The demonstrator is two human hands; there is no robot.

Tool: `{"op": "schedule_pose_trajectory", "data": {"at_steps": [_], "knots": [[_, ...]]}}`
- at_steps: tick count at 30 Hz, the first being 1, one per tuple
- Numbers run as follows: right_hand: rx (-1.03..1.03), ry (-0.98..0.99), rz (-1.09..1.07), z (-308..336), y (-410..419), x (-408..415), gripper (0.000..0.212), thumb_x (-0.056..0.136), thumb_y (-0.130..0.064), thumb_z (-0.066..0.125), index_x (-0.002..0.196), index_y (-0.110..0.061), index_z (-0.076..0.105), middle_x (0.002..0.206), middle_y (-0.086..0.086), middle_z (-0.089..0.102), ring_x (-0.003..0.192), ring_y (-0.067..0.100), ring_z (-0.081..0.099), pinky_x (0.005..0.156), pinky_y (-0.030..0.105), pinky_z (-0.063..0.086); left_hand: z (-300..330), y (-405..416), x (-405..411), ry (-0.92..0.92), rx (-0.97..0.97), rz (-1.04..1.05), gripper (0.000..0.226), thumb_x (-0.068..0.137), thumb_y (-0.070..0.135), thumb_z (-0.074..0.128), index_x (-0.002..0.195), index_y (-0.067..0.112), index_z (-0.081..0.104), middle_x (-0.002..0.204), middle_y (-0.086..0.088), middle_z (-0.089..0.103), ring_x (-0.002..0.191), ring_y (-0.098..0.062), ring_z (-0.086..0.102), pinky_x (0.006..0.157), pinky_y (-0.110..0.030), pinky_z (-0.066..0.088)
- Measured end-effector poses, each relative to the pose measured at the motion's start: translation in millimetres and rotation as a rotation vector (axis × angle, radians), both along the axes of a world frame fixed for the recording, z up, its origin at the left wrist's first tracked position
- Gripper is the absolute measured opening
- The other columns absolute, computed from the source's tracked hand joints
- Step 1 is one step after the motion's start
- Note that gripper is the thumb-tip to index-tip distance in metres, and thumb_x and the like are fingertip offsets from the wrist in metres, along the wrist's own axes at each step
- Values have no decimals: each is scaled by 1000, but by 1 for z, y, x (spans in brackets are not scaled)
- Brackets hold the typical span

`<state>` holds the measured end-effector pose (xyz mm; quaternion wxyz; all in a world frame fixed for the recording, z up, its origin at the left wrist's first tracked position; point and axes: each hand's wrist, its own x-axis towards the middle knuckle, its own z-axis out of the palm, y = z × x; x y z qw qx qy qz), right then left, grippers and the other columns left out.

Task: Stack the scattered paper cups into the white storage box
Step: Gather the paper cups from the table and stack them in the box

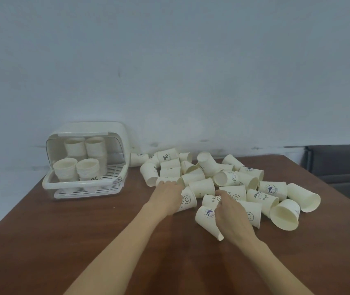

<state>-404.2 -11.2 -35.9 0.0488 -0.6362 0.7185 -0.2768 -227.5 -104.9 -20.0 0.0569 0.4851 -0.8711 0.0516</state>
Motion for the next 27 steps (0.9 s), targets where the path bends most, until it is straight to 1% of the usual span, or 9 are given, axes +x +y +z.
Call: {"op": "schedule_pose_trajectory", "data": {"at_steps": [3, 5, 10, 12, 14, 17, 20, 23, 27], "knots": [[-9, -5, -8, -1, 3, -5, 45, 93, -8, 38, 137, -18, 40, 126, 5, 59, 109, 26, 55, 79, 34, 36, -2, -11, -9, -73, 6, -12, 39, 96, 21, 48, 134, 16, 40, 122, -10, 52, 111, -31, 49, 94, -41, 35], [-13, -2, -10, -2, 4, -8, 44, 93, -9, 39, 136, -18, 40, 122, 5, 60, 107, 26, 56, 75, 34, 35, -7, -19, -15, -142, -1, -27, 46, 94, 23, 53, 137, 19, 37, 128, -10, 48, 115, -31, 48, 96, -42, 34], [0, -16, -17, -4, 5, -14, 44, 92, -9, 39, 135, -20, 39, 116, 4, 63, 102, 28, 57, 77, 39, 40, -15, -27, -27, -246, -16, -50, 59, 92, 20, 51, 145, 26, 25, 133, -16, 42, 113, -31, 49, 95, -42, 32], [-2, -22, -13, -4, 5, -15, 44, 93, -10, 39, 136, -19, 39, 115, 4, 63, 102, 27, 57, 78, 39, 41, -15, -27, -30, -274, -35, -56, 58, 93, 20, 51, 145, 26, 26, 132, -18, 42, 114, -30, 48, 95, -42, 32], [-2, -25, -8, -4, 4, -16, 44, 93, -10, 38, 136, -19, 39, 114, 4, 63, 101, 26, 57, 77, 37, 41, -15, -27, -32, -299, -32, -54, 52, 93, 23, 51, 142, 24, 32, 132, -19, 43, 115, -29, 47, 94, -40, 32], [3, -18, -10, -4, 5, -16, 44, 93, -10, 38, 136, -19, 39, 113, 4, 63, 100, 26, 57, 77, 37, 40, -12, -26, -34, -302, -11, -44, 43, 93, 25, 52, 135, 21, 40, 130, -19, 43, 112, -30, 50, 92, -39, 32], [12, -13, -18, -4, 6, -15, 45, 92, -10, 38, 136, -20, 38, 114, 4, 63, 100, 26, 57, 78, 38, 41, -9, -22, -32, -285, -6, -44, 37, 93, 22, 52, 129, 17, 44, 126, -17, 45, 105, -29, 54, 87, -38, 33], [19, -10, -20, -2, 7, -12, 45, 93, -11, 38, 137, -20, 37, 113, 3, 62, 99, 26, 57, 76, 38, 40, -5, -19, -26, -268, -11, -48, 36, 91, 15, 53, 126, 16, 44, 122, -14, 46, 97, -30, 58, 85, -38, 33], [19, 5, -28, 3, 10, -8, 45, 93, -10, 37, 138, -20, 36, 119, 3, 61, 103, 26, 56, 73, 35, 34, -1, -13, -13, -225, -20, -32, 42, 91, 10, 53, 131, 17, 40, 111, -9, 57, 95, -30, 60, 84, -37, 34]]}}
